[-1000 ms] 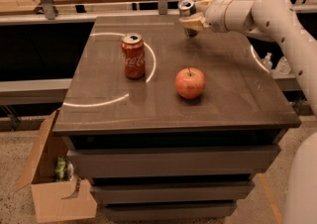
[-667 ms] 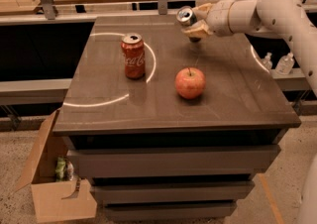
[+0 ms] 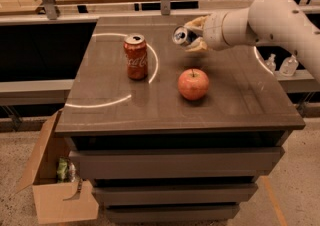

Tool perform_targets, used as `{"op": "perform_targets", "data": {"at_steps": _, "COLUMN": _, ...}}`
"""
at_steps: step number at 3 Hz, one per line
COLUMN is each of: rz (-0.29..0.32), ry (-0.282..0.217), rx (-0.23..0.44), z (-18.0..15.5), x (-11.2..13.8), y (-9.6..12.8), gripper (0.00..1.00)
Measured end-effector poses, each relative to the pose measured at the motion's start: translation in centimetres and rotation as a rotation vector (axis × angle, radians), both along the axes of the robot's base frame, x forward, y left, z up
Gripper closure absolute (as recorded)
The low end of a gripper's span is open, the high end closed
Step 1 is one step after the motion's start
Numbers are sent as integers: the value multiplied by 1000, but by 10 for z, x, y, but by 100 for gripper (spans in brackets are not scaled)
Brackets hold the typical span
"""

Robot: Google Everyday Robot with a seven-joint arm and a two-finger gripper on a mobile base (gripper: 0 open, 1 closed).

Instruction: Knock redbull can over

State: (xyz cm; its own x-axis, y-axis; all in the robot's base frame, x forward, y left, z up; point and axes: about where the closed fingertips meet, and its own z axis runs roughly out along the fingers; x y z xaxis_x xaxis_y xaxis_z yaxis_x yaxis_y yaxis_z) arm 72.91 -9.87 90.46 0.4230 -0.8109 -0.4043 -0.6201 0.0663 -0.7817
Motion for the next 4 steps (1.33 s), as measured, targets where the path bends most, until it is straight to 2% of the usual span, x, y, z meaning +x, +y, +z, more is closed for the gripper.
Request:
{"op": "perform_targets", "data": {"at_steps": 1, "rz": -8, "ry": -53, "rx": -74, "z": -11, "x": 0, "y": -4, "gripper": 75}}
{"op": "perform_targets", "data": {"at_steps": 2, "rz": -21, "ry": -58, "rx": -147, "z": -32, "x": 11, "y": -15, "gripper": 45}}
{"op": "perform_targets", "data": {"at_steps": 3, "rz": -31, "ry": -50, "rx": -172, "z": -41, "x": 16, "y": -20, "gripper": 22}}
{"op": "perform_targets", "data": {"at_steps": 4, "rz": -66, "ry": -24, "rx": -115, "z": -39, "x": 19, "y": -25, "gripper": 0}}
